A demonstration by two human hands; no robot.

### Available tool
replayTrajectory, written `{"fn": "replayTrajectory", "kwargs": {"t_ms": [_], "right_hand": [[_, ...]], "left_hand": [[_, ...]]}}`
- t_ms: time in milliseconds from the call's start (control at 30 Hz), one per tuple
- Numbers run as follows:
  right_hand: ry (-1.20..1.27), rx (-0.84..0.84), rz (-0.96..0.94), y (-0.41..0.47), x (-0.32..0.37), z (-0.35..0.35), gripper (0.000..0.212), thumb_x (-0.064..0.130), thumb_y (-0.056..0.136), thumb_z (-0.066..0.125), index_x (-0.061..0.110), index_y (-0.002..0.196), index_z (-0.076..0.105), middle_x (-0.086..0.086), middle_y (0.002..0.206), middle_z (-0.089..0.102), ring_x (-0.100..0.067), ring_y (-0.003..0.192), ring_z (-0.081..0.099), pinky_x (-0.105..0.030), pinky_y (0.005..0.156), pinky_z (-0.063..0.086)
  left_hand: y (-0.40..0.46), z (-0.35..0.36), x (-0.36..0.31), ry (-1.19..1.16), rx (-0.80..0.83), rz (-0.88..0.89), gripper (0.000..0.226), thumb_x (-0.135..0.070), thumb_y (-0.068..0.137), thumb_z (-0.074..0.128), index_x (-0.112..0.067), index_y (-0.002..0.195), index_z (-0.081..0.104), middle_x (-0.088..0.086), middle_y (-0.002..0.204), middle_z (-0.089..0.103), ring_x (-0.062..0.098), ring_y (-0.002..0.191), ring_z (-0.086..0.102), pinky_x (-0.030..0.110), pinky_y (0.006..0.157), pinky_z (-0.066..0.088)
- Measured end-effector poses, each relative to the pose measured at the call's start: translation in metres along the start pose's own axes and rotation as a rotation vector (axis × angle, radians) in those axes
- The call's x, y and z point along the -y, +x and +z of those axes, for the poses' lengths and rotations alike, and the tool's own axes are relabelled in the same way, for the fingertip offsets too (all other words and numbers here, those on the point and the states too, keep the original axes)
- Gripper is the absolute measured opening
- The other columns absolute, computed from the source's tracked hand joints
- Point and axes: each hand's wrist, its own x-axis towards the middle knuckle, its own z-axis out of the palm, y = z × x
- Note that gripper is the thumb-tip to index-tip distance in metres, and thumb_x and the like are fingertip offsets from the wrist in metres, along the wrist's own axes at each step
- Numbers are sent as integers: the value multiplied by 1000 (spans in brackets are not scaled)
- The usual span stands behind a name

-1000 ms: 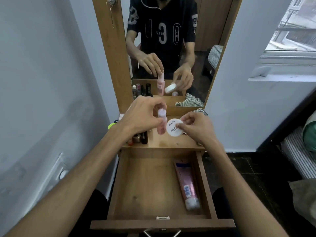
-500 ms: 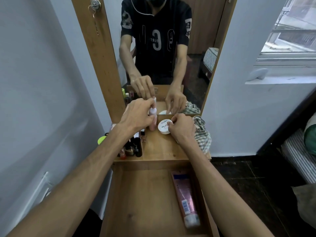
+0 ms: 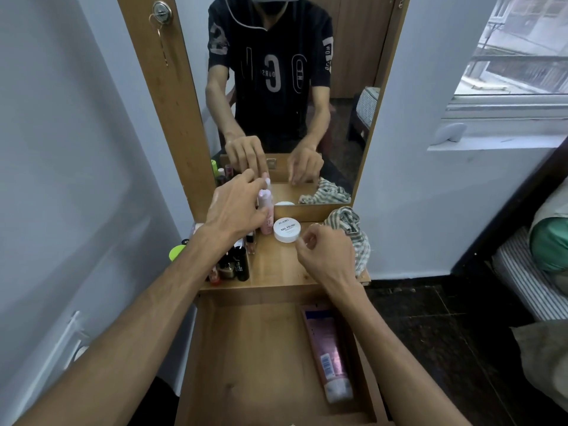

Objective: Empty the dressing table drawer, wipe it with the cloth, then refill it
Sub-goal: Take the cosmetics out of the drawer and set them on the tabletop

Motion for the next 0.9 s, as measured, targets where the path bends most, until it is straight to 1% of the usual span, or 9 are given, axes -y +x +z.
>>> {"fn": "replayTrajectory", "kwargs": {"t_ms": [100,167,233,300,367,533,700,767,900], "right_hand": [[-118,226,37,-37,-13,-12,15,31,85,69,18,82,76,3,78,73,-19,77,68,-32,73,53],[-245,367,46,-62,-24,-14,16,35,87,71,19,87,72,4,84,70,-18,78,65,-29,71,48],[-339,464,51,-84,-33,-11,19,39,91,71,20,96,68,4,90,67,-16,81,63,-30,73,51],[-410,516,63,-101,-39,-4,25,39,94,70,20,110,65,1,102,69,-18,91,68,-31,77,55],[-480,544,59,-113,-42,2,36,37,95,69,18,123,59,-2,112,70,-23,101,70,-31,75,50],[-608,625,38,-129,-42,15,59,33,94,71,10,142,44,-5,126,69,-24,111,71,-32,74,43],[-415,671,77,-129,-35,7,66,41,86,78,20,139,45,1,120,68,-18,100,67,-28,79,47],[-319,673,80,-127,-31,-5,69,44,80,82,24,136,47,3,121,67,-14,97,66,-27,84,54],[-104,649,83,-119,-16,-37,85,48,71,89,30,142,45,6,128,66,-12,105,65,-34,95,57]], "left_hand": [[-10,-4,-5,-58,-36,3,26,-27,86,66,-15,109,70,-1,99,60,19,85,61,37,62,53],[-20,-7,-11,-96,-75,22,22,-26,86,68,-15,105,70,-2,97,61,17,82,60,34,59,52],[-32,-11,-19,-147,-99,49,17,-24,86,69,-15,101,70,-4,96,61,13,79,58,33,59,53],[-46,-14,-28,-200,-110,64,12,-22,85,68,-17,97,69,-6,95,62,12,79,58,35,61,54],[-61,-15,-38,-228,-119,63,9,-21,85,67,-19,93,68,-7,91,62,11,77,56,33,61,52],[-98,-15,-57,-281,-52,41,15,-20,85,68,-19,99,73,-10,94,65,6,80,58,18,70,47],[-123,-13,-51,-301,23,-2,11,-20,84,69,-20,95,73,-13,87,61,2,72,52,20,67,46],[-127,-15,-48,-318,34,-40,11,-20,85,70,-21,96,73,-13,87,62,-1,68,49,17,67,43],[-128,-26,-47,-360,15,-90,13,-29,89,70,-24,100,74,-14,92,67,-1,80,58,20,74,50]]}}
